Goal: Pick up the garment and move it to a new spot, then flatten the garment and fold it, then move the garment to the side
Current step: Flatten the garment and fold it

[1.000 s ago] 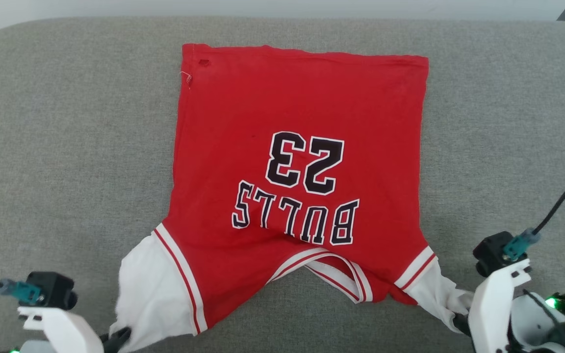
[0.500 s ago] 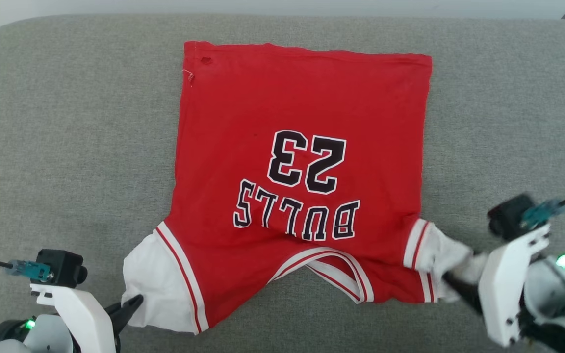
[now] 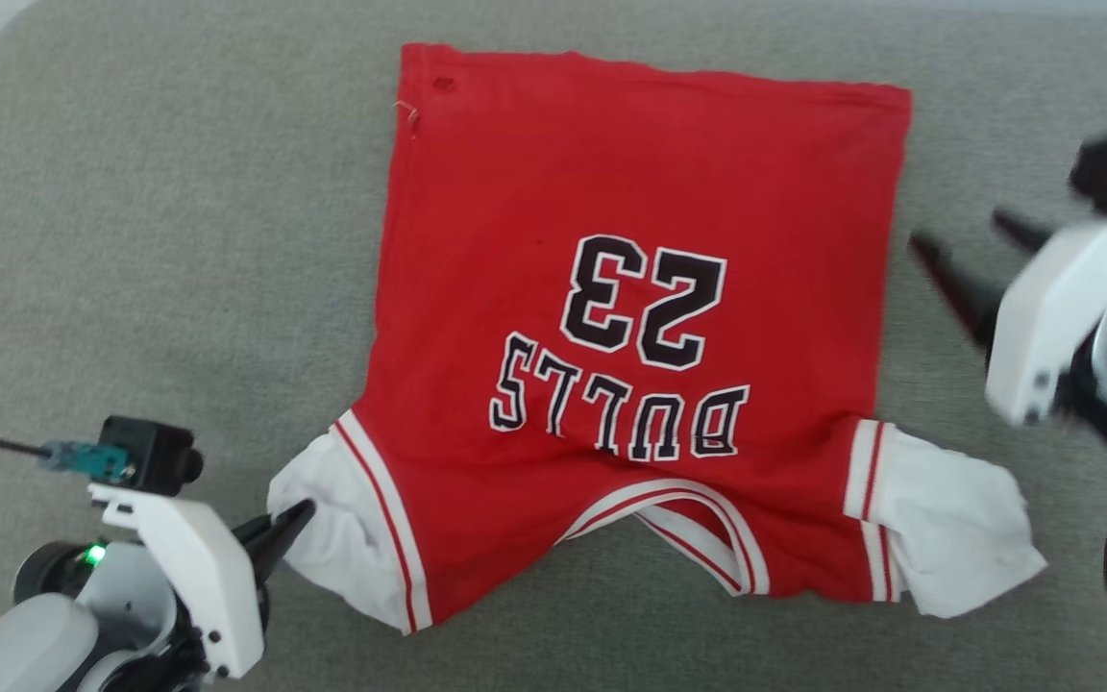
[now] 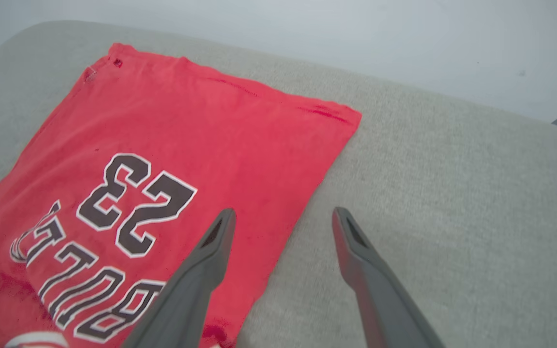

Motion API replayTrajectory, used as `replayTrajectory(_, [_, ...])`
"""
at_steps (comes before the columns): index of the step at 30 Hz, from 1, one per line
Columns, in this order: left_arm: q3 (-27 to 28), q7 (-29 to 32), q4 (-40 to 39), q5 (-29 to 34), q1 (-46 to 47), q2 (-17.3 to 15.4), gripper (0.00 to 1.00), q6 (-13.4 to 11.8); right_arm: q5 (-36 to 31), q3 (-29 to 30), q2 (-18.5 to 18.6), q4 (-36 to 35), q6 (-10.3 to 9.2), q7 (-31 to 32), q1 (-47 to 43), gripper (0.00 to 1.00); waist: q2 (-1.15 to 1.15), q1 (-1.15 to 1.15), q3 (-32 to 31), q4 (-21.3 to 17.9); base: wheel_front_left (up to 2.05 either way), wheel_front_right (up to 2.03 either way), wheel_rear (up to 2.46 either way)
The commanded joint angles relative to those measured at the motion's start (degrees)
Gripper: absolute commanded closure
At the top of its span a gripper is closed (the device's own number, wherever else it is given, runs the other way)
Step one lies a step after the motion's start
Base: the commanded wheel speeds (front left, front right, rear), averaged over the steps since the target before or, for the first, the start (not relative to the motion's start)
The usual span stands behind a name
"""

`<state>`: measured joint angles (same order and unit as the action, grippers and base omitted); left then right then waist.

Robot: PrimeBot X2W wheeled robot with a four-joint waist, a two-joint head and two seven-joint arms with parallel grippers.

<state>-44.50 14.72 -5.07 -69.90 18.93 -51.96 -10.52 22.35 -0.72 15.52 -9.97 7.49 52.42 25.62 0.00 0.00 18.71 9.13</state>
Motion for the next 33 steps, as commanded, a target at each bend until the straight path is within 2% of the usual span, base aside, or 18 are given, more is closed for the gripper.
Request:
replayTrajectory(1, [-0.2, 0.2, 0.3, 1.0, 1.3, 0.7, 1.0, 0.5, -0.9, 0.1, 0.0, 2.3, 0.01, -1.8, 2.5, 0.0, 0.0, 0.0, 0.9, 1.0, 0.0, 0.0, 0.0])
replayTrajectory(6, [-0.9, 0.8, 1.8, 1.7, 3.8, 2.7, 1.0, 2.2, -4.1, 1.5, 0.1, 14.4, 0.01, -6.0, 11.9, 0.0, 0.0, 0.0, 2.8, 3.1, 0.0, 0.0, 0.0])
replayTrajectory(13, [-1.8, 1.4, 4.6, 3.1, 7.6, 5.6, 1.0, 4.7, -9.6, 4.2, 0.7, 31.5, 0.01, -7.0, 23.7, 0.0, 0.0, 0.0, 6.1, 6.4, 0.0, 0.0, 0.0])
replayTrajectory(20, [-2.5, 1.5, 7.5, 4.1, 10.8, 8.5, 1.0, 7.2, -15.7, 8.4, -0.1, 47.0, 0.01, -2.2, 31.6, 0.0, 0.0, 0.0, 9.0, 9.2, 0.0, 0.0, 0.0])
replayTrajectory(25, [-2.8, 1.2, 9.5, 4.2, 12.0, 9.9, 1.0, 8.5, -17.8, 8.9, -2.9, 55.8, 0.03, 3.5, 31.5, 0.0, 0.0, 0.0, 10.0, 10.2, 0.0, 0.0, 0.0])
replayTrajectory(28, [-2.7, 0.9, 10.3, 4.2, 12.5, 10.3, 1.0, 8.9, -17.8, 8.1, -3.4, 58.4, 0.16, 5.8, 30.8, 0.0, 0.0, 0.0, 10.2, 10.3, 0.0, 0.0, 0.0])
replayTrajectory(29, [-2.7, 1.0, 10.7, 4.2, 12.7, 10.5, 1.0, 9.0, -17.4, 7.4, -3.3, 59.3, 0.2, 6.7, 30.7, 0.34, 0.0, 0.0, 10.3, 10.3, 0.0, 0.0, 0.0])
replayTrajectory(30, [-2.6, 0.9, 11.0, 4.2, 12.9, 10.7, 1.0, 9.1, -17.0, 7.2, -3.0, 59.7, 0.2, 6.7, 30.7, 1.0, 0.0, 0.0, 10.3, 10.2, 0.0, 0.0, 0.0])
replayTrajectory(33, [-2.4, 0.4, 11.9, 4.1, 12.9, 10.8, 1.0, 9.3, -16.1, 6.2, -1.2, 59.7, 0.13, 6.1, 31.6, 1.0, 0.0, 0.0, 10.1, 9.6, 0.0, 0.0, 0.0])
